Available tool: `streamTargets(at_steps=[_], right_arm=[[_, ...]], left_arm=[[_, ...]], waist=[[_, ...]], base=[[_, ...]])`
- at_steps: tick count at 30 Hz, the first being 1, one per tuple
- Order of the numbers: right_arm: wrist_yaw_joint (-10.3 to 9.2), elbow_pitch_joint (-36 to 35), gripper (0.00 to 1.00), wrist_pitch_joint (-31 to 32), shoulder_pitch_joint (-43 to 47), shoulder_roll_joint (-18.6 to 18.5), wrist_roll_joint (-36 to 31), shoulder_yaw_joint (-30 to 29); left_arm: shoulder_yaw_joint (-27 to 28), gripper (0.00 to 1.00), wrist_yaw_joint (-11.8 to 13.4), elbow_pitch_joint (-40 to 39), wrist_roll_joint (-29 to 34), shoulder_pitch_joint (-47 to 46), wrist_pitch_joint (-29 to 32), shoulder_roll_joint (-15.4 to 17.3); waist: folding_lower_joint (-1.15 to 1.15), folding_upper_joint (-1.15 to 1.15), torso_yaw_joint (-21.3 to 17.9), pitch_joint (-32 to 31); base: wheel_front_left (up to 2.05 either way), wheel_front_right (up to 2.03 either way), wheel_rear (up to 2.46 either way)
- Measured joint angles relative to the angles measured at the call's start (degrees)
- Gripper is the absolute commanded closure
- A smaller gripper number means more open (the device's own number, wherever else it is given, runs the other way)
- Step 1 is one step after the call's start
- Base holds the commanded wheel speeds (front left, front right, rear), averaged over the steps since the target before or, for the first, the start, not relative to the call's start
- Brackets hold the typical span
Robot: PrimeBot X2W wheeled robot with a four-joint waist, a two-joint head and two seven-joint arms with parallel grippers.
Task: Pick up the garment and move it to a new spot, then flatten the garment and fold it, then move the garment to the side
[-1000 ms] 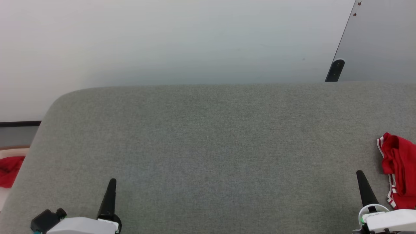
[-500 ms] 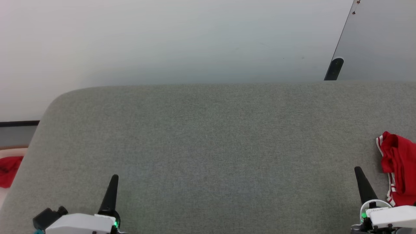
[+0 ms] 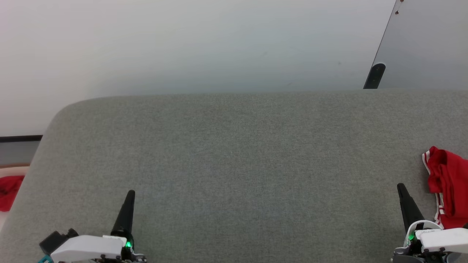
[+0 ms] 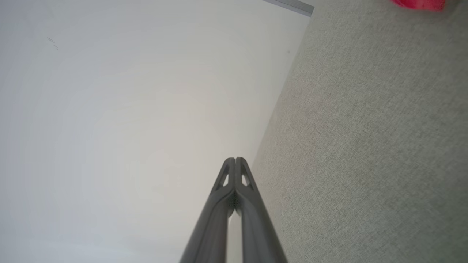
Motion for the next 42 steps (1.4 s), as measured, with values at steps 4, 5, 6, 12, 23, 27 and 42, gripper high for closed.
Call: streamTargets(at_steps=[4,5,6,12,23,27,42], right_arm=[[0.0,0.18,1.0,0.42,-0.26,0.02,2.01,0.02],[0.0,0.23,1.0,0.48,-0.26,0.03,2.42,0.02],[0.0,0.29,1.0,0.49,-0.28,0.03,2.78,0.02],[0.0,0.59,1.0,0.98,-0.9,0.05,5.42,0.04],[0.0,1.2,1.0,1.76,-1.48,0.1,9.67,0.08],[0.0,1.35,1.0,2.0,-1.71,0.12,10.95,0.09],[0.0,1.6,1.0,2.4,-2.33,0.14,13.0,0.12]], left_arm=[[0.19,1.0,-0.07,0.29,-1.67,-0.28,0.45,-0.19],[0.23,1.0,-0.08,0.33,-2.05,-0.36,0.51,-0.23],[0.26,1.0,-0.09,0.4,-2.46,-0.44,0.56,-0.29],[0.52,1.0,-0.27,0.8,-4.75,-1.12,1.24,-0.54],[0.97,1.0,-0.54,1.43,-8.66,-2.08,2.34,-1.05],[1.12,1.0,-0.57,1.64,-9.88,-2.36,2.58,-1.24],[1.34,1.0,-0.78,1.88,-11.63,-2.74,3.09,-1.53]], waist=[[0.0,0.0,-0.07,0.08],[0.0,0.0,-0.09,0.1],[0.0,0.0,-0.11,0.12],[0.0,0.0,-0.22,0.24],[0.0,0.0,-0.42,0.45],[0.0,0.0,-0.5,0.53],[0.0,0.0,-0.59,0.63]], base=[[0.0,0.0,0.0],[0.0,0.0,0.0],[0.0,0.0,0.0],[0.0,0.0,0.0],[0.0,0.0,0.0],[0.0,0.0,0.0],[0.0,0.0,0.0]])
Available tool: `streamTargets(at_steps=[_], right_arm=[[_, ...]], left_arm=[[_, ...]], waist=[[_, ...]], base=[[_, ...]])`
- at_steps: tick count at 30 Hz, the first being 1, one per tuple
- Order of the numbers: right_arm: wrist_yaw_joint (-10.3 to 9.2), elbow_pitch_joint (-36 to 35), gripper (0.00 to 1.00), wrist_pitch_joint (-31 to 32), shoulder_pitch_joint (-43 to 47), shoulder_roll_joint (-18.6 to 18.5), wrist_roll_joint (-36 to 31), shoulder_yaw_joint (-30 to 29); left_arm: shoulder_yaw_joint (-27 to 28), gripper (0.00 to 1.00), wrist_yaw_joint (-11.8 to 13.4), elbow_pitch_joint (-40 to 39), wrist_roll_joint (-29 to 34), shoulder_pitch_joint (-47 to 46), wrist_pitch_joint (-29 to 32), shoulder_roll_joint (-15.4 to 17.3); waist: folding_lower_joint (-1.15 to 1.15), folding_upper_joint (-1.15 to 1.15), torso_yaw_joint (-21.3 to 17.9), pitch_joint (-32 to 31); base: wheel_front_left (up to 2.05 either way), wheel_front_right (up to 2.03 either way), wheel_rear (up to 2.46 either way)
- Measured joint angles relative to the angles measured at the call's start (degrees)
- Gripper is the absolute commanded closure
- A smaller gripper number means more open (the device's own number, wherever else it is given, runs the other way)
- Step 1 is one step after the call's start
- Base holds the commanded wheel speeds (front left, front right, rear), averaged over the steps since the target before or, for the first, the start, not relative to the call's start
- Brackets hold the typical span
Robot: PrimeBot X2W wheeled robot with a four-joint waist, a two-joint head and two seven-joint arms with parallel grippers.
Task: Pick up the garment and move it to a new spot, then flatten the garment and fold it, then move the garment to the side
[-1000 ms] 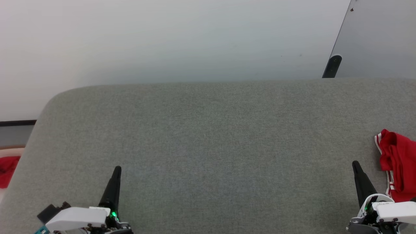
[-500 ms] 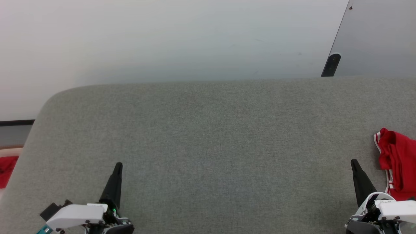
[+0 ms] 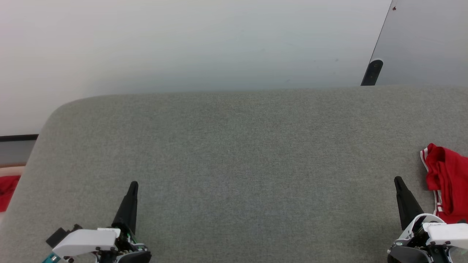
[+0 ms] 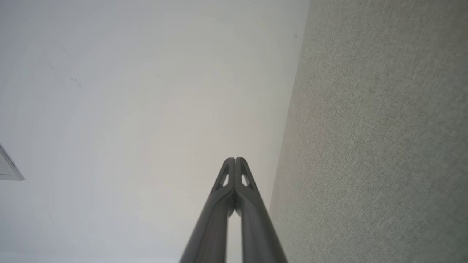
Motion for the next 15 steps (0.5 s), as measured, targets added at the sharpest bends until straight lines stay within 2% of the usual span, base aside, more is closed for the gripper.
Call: streamTargets(at_steps=[15], right_arm=[[0.0,0.0,1.0,0.0,0.0,0.01,0.0,0.0]], left_arm=[[-0.01,1.0,0.0,0.0,0.0,-0.01,0.0,0.0]], waist=[[0.0,0.0,0.0,0.0]], base=[[0.0,0.0,0.0]])
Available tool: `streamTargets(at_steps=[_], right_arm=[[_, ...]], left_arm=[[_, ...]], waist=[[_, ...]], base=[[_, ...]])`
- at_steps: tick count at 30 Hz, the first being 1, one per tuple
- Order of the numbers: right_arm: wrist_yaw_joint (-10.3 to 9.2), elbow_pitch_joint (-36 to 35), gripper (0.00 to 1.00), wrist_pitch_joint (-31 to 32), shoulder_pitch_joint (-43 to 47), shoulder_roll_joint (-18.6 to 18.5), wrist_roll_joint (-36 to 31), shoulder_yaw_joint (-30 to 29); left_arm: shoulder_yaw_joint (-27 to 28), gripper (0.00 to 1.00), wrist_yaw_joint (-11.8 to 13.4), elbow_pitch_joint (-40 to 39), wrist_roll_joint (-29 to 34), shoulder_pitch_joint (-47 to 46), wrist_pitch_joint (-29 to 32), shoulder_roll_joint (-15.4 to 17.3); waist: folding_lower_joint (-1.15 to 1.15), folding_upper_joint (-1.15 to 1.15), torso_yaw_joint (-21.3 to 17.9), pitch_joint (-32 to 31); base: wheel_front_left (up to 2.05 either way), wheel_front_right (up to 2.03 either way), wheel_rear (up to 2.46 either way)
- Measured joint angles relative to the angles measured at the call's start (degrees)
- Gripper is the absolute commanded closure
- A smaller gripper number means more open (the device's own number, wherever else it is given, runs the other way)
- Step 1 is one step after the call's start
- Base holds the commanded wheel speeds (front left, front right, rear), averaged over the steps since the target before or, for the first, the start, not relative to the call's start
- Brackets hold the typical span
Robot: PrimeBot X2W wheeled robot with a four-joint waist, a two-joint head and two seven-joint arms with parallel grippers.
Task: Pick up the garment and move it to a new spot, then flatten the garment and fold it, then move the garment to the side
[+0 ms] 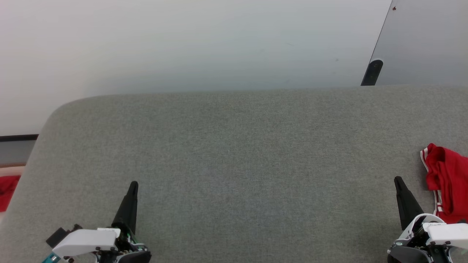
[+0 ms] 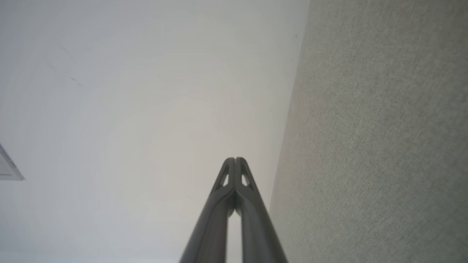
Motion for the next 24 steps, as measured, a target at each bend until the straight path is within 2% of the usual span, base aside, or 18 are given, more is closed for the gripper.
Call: streamTargets(at_steps=[24], right_arm=[[0.0,0.0,1.0,0.0,0.0,0.0,0.0,0.01]], left_arm=[[-0.01,1.0,0.0,0.0,0.0,-0.01,0.0,0.0]], waist=[[0.0,0.0,0.0,0.0]], base=[[0.0,0.0,0.0]])
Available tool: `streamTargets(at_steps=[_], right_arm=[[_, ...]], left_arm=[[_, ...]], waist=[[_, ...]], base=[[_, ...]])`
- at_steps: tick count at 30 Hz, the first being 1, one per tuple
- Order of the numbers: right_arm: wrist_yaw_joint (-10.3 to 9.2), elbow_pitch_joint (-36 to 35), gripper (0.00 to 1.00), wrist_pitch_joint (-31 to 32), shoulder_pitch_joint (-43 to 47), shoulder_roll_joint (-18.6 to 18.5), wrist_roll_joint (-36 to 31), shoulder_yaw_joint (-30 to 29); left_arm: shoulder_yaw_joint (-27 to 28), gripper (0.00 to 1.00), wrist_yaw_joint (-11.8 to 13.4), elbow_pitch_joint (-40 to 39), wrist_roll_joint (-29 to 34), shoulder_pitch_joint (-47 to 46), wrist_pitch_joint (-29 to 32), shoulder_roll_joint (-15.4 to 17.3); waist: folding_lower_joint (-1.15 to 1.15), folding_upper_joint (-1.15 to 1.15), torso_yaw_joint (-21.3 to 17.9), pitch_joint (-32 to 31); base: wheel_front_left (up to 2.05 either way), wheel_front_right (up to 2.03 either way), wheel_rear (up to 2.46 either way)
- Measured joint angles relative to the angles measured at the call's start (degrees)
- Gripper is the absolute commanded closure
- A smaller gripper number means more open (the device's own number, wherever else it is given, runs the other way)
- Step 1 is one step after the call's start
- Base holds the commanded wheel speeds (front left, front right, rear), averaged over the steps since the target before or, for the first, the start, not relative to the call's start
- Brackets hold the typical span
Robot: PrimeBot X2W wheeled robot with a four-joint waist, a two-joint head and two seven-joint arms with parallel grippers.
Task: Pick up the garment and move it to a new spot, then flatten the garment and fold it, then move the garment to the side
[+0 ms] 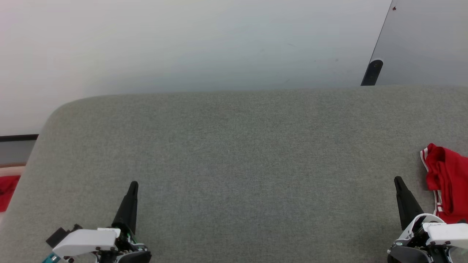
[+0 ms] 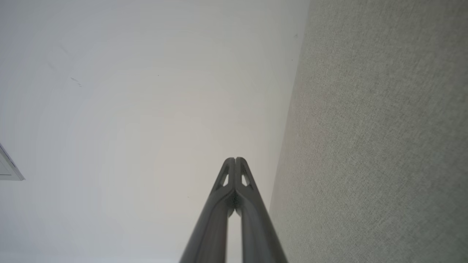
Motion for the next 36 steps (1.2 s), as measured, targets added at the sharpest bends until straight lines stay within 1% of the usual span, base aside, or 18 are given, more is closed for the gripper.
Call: streamTargets(at_steps=[36], right_arm=[[0.0,0.0,1.0,0.0,0.0,0.0,0.0,0.0]], left_arm=[[-0.01,1.0,-0.04,0.0,0.0,0.0,0.0,0.0]], waist=[[0.0,0.0,0.0,0.0]], base=[[0.0,0.0,0.0]])
